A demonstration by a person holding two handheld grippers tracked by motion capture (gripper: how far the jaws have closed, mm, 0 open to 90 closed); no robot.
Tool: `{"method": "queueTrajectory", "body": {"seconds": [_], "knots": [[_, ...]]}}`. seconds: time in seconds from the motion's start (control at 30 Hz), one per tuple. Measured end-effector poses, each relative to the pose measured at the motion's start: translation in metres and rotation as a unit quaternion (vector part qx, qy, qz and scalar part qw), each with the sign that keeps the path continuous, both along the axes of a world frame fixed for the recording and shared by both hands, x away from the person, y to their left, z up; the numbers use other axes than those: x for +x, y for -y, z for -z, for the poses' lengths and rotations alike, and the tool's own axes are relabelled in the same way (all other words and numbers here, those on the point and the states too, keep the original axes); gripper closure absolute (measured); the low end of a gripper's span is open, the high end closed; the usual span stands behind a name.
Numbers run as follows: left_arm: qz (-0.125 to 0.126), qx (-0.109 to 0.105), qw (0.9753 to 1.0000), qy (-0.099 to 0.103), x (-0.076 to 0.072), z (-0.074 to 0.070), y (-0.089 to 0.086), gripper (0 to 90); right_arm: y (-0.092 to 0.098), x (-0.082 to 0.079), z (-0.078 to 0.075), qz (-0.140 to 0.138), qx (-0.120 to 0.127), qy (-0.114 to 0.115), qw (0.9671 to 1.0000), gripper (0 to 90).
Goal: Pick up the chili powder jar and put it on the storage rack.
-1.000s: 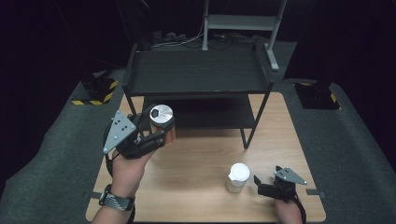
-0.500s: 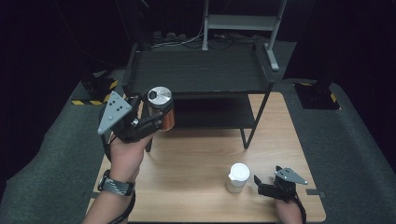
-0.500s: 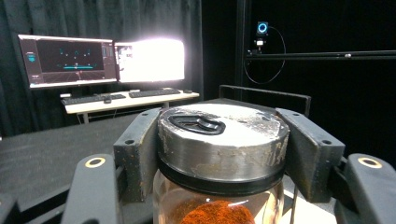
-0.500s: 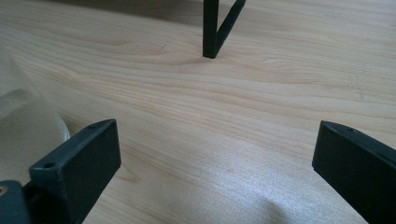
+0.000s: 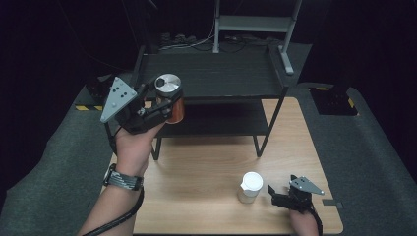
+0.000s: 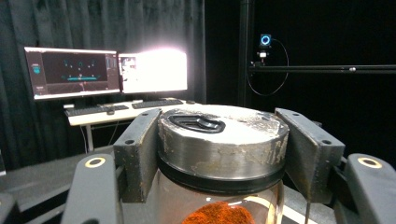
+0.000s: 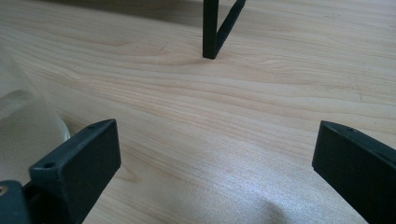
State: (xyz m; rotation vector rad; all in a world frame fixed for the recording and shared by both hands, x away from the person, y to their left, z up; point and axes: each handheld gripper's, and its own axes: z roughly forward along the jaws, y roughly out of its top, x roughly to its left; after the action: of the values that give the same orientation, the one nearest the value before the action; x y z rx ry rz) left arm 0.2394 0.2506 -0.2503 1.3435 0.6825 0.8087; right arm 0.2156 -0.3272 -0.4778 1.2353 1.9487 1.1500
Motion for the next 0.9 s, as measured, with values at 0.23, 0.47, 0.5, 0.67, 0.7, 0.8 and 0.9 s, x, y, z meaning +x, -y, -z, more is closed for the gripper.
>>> {"method": "queueTrajectory", "body": {"seconds": [0.23,0.47,0.5,0.67,0.7,0.8,0.9], "knots": [[-0.008,-0.005,1.0,-0.002,0.011,-0.005,0.004,34.8,0.0,0.0,0.0,0.0,0.001,0.0,1.0,0.1],[-0.017,-0.011,0.9998,0.001,0.025,-0.009,0.008,34.8,0.001,0.0,0.0,0.0,0.003,0.0,1.0,0.1],[-0.018,-0.011,0.9998,0.001,0.027,-0.01,0.009,34.8,0.001,0.0,0.0,0.0,0.004,0.0,1.0,0.1],[-0.025,-0.009,0.9996,0.003,0.034,-0.014,0.014,34.8,0.001,0.0,0.0,0.0,0.005,0.0,1.0,0.1],[-0.027,-0.009,0.9996,0.003,0.036,-0.015,0.015,34.9,0.001,0.0,0.001,0.0,0.006,0.0,1.0,0.1],[-0.031,-0.003,0.9995,0.003,0.041,-0.018,0.019,34.8,0.002,-0.001,0.001,0.0,0.007,0.002,1.0,0.1],[-0.034,-0.001,0.9994,0.003,0.047,-0.019,0.023,34.8,0.002,-0.001,0.001,-0.001,0.006,0.003,1.0,0.1]]}}
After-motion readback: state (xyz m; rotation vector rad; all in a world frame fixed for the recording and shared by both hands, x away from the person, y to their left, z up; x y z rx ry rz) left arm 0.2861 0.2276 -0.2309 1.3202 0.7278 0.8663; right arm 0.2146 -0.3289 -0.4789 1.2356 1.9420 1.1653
